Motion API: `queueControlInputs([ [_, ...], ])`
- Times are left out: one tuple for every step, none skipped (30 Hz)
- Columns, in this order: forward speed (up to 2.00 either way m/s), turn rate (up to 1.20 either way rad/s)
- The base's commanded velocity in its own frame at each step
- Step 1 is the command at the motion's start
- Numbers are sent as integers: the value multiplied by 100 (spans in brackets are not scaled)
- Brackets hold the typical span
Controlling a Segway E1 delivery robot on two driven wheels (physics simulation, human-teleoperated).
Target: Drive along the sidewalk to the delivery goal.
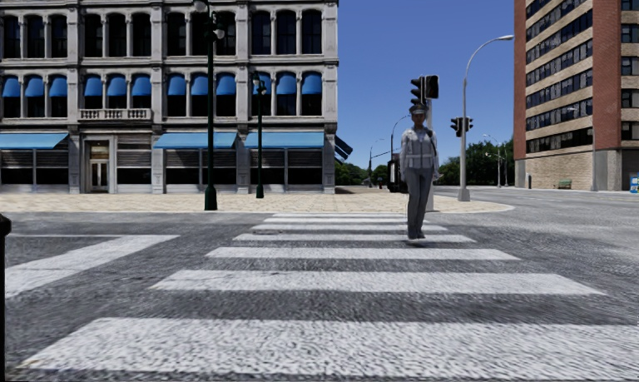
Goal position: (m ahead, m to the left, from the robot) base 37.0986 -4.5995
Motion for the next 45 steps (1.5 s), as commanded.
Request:
queueControlInputs([
  [145,8],
  [145,8],
  [145,13],
  [145,16],
  [145,20],
  [145,20],
  [145,25],
  [145,32],
  [145,43],
  [145,43],
  [145,51],
  [145,52],
  [145,52],
  [145,52],
  [145,53],
  [145,53],
  [145,53],
  [145,53],
  [145,53],
  [145,51],
  [145,28],
  [145,0],
  [145,0],
  [147,0],
  [156,0],
  [163,0],
  [165,0],
  [165,0],
  [165,0],
  [160,0],
  [154,0],
  [154,0],
  [148,-12],
  [139,-37],
  [131,-55],
  [131,-55],
  [126,-60],
  [125,-62],
  [125,-62],
  [125,-62],
  [125,-62],
  [125,-62],
  [125,-62],
  [125,-62],
  [124,-62],
])
